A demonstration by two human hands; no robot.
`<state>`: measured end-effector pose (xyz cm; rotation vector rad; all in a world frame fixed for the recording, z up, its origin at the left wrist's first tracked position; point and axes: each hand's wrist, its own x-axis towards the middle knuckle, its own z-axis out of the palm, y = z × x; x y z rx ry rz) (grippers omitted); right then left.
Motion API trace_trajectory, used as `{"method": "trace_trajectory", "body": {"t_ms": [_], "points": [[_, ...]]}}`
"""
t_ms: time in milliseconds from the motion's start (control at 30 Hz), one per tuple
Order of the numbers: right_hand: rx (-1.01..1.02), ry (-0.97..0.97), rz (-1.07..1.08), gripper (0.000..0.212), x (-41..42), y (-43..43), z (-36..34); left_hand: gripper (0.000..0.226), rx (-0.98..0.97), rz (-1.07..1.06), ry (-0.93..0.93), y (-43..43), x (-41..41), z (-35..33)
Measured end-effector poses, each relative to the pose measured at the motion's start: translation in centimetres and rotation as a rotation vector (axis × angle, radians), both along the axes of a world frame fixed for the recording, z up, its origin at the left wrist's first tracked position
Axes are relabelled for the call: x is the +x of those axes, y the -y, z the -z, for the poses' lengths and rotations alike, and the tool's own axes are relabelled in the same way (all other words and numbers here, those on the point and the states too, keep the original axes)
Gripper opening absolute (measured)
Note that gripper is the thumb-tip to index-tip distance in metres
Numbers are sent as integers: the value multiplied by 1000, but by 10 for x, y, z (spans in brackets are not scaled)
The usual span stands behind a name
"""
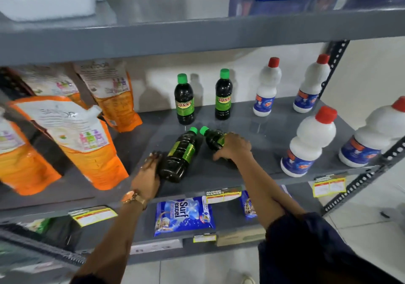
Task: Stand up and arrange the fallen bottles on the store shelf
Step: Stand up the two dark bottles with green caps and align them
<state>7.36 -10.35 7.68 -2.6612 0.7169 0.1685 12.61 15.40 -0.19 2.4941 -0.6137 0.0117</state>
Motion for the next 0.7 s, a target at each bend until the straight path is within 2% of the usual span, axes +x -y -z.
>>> {"method": "trace_trajectory", "body": {"t_ms": [67, 100, 200, 333, 400, 567, 700], "points": [[-15, 44, 25, 68, -20, 12, 14, 67, -7, 15, 7, 10, -15, 11], [-11, 89, 37, 62, -29, 17, 20, 67, -13, 17, 20, 13, -20, 14], [63, 328, 140, 59, -36, 19, 27, 67, -7, 16, 45, 12, -19, 16], [406, 816, 304, 58, -26, 21, 36, 70, -6, -4, 37, 12, -17, 16], [497, 943, 365, 67, -26, 22, 41, 71, 5, 0, 39, 12, -17, 18], [599, 1013, 394, 91, -23, 16, 46, 71, 17, -15, 43, 12, -15, 17], [546, 963, 332, 79, -36, 18, 66, 69, 41, 17, 78, 11, -14, 18]]}}
